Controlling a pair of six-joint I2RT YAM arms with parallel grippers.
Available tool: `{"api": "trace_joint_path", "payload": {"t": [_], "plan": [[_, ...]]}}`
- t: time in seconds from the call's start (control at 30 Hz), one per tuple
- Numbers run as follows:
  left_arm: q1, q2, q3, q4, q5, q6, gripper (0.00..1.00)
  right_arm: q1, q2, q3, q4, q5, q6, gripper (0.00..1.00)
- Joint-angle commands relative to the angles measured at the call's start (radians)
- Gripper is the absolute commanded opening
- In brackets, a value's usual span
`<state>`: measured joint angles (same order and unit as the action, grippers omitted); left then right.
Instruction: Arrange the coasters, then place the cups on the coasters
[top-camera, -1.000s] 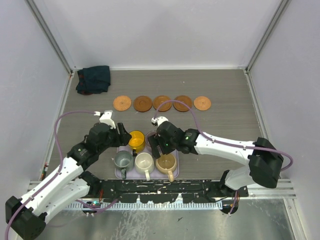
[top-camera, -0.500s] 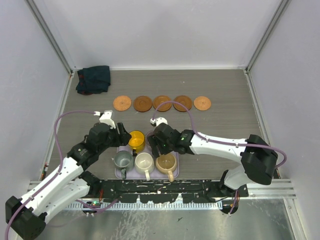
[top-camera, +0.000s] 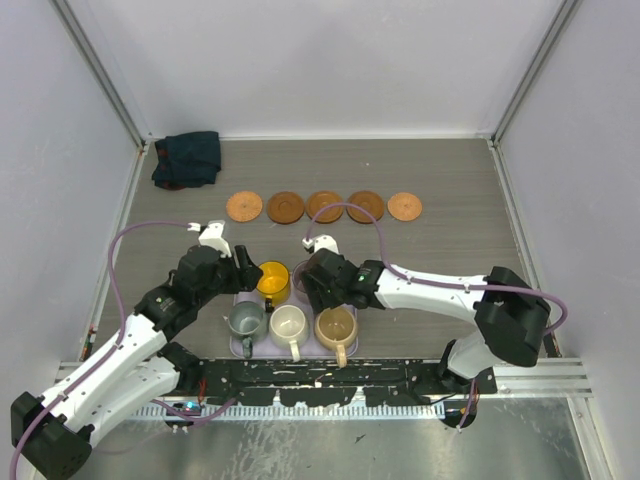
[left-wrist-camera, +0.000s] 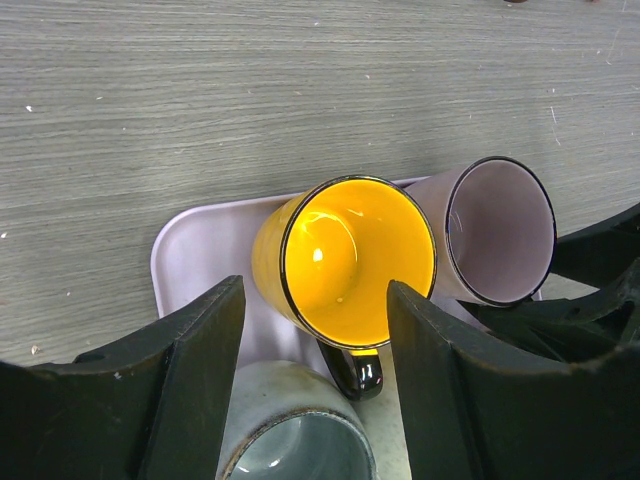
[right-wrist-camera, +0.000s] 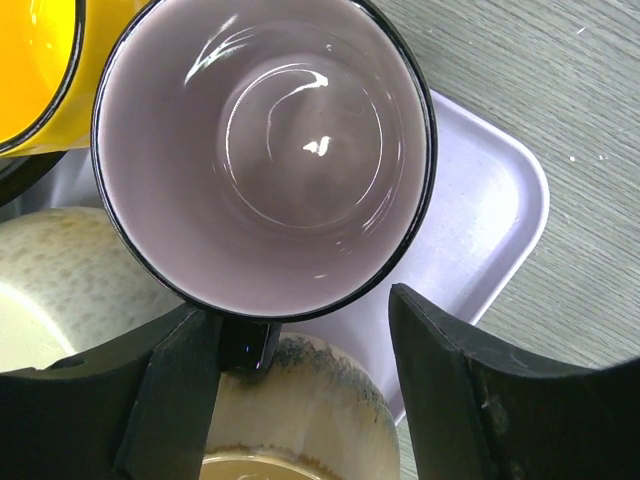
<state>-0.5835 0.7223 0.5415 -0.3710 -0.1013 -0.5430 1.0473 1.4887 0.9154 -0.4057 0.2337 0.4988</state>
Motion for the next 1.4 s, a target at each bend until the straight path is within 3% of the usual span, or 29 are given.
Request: {"api": "trace_joint_path", "payload": {"t": [0.0, 0.33, 0.83, 1.13, 1.23, 1.37], "plan": [[-0.006, -0.003, 0.011, 0.05, -0.016, -0.003, 0.6, -0.001, 0.014, 0.025, -0.009, 0.044, -0.003, 0.68], [-0.005, -0.005, 0.002, 0.053, -0.019, -0.003, 0.6, 0.0, 0.029, 0.022, 0.022, 0.038, -0.001, 0.55], [-0.005, -0.003, 0.002, 0.053, -0.019, -0.007, 0.6, 0.0, 0.075, 0.015, 0.057, 0.051, 0.008, 0.49], [-0.005, -0.006, 0.003, 0.055, -0.018, -0.009, 0.61, -0.001, 0.119, 0.026, 0.053, 0.06, 0.02, 0.18], [-0.005, -0.007, 0.005, 0.054, -0.017, -0.009, 0.61, 0.0, 0.134, 0.037, 0.039, 0.074, 0.019, 0.02], [-0.006, -0.006, 0.009, 0.055, -0.014, -0.009, 0.61, 0.0, 0.132, 0.045, 0.031, 0.095, 0.012, 0.01]]}}
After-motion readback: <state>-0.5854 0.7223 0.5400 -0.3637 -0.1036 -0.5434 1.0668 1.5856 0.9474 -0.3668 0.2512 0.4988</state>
